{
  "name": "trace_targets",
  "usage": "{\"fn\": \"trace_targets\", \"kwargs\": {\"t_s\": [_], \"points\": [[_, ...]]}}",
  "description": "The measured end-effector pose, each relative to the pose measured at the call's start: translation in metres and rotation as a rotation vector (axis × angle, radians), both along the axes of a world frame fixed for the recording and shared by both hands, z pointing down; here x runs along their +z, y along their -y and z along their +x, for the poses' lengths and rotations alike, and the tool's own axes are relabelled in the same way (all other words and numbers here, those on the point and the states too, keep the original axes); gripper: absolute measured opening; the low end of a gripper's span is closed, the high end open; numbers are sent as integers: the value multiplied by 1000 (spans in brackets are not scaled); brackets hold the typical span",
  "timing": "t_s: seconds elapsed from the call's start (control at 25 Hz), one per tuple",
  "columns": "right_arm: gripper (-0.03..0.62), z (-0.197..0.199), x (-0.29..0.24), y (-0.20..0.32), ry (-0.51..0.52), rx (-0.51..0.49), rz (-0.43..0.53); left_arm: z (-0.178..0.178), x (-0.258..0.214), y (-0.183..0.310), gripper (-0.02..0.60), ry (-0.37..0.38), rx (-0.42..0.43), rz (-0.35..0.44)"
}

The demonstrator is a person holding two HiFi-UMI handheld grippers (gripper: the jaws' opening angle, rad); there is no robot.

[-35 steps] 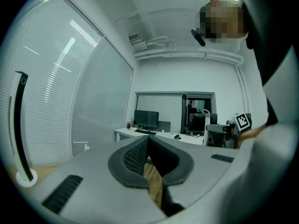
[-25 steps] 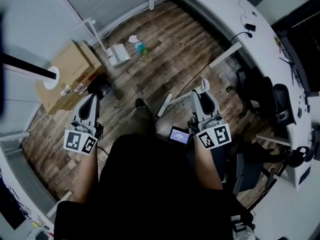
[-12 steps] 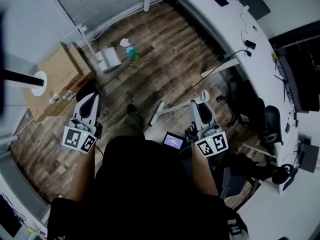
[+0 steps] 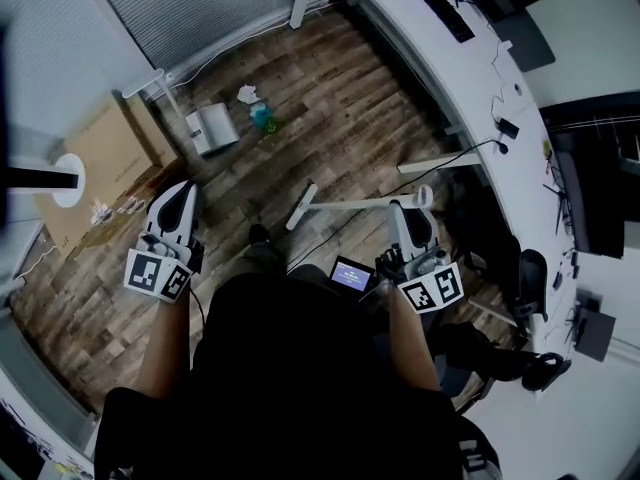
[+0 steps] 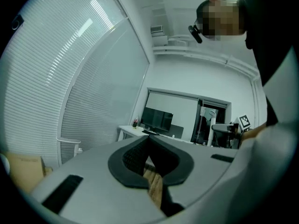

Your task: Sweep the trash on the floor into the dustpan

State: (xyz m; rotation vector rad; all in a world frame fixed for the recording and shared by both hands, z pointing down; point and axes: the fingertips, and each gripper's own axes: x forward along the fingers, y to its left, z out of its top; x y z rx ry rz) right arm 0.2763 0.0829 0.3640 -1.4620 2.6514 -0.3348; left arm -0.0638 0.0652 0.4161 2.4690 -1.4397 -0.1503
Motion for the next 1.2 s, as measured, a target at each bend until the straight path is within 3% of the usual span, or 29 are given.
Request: {"fn": "trace_targets", "kwargs": {"t_s": [0.32,0.6,0.96,1.2], "points": [[101,-16,-24,73,-20,35,39,-33,-6,29,-8,-22,-53,32],[101,-31,-41,132,-40,-21,78,-57,-3,44,-8,-23,-131,37],[101,-53,-21,210,0,-83,66,-81,-9,79,-8,32,-230,43],[100,-51,-4,284,18,-163,52,-74,-17,132,-8,85,-289,34]]}}
